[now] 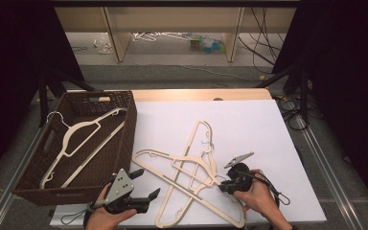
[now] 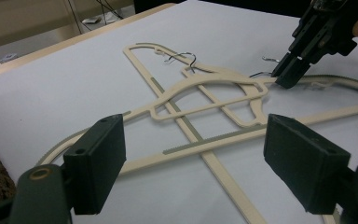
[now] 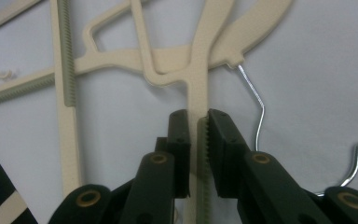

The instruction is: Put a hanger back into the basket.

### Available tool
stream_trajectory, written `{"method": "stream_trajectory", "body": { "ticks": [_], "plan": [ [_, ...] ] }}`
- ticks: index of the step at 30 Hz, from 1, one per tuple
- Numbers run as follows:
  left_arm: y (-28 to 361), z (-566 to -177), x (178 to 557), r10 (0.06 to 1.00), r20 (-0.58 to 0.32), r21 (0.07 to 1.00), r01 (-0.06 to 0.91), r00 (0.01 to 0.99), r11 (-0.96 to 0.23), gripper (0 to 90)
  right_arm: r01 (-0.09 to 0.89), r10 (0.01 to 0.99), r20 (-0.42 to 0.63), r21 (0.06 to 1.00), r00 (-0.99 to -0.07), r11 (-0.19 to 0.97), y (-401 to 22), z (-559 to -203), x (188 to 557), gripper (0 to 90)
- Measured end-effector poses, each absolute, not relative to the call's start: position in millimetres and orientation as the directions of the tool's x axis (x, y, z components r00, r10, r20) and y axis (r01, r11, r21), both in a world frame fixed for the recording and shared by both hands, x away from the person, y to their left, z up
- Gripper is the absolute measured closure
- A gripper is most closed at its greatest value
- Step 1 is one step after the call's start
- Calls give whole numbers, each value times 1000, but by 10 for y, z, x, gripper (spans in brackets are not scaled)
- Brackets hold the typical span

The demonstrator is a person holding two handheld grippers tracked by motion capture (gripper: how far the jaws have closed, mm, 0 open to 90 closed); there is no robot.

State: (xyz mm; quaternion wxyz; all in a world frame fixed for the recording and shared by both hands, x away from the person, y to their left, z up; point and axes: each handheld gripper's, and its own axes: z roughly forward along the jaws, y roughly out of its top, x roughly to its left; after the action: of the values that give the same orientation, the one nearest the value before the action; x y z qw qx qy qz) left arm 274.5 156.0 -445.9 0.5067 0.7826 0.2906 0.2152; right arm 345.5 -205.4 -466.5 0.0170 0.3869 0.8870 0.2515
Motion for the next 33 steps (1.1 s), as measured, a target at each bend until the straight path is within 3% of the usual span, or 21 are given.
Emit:
{"method": "stream_trajectory", "body": {
  "ticks": [12, 29, 33],
  "plan": [
    [1415, -4476, 2922, 654, 69, 898, 238, 754, -369, 211, 576, 611, 80, 448, -788, 684, -2091, -4550, 3400, 800],
    [722, -4641, 3569, 597, 62, 801, 317, 800, -508, 264, 473, 537, 2, 475, -843, 742, -2064, -4327, 3225, 800],
    [667, -4678, 3599, 584, 103, 781, 298, 806, -548, 306, 455, 525, -17, 475, -851, 753, -2038, -4292, 3192, 799]
  ]
}}
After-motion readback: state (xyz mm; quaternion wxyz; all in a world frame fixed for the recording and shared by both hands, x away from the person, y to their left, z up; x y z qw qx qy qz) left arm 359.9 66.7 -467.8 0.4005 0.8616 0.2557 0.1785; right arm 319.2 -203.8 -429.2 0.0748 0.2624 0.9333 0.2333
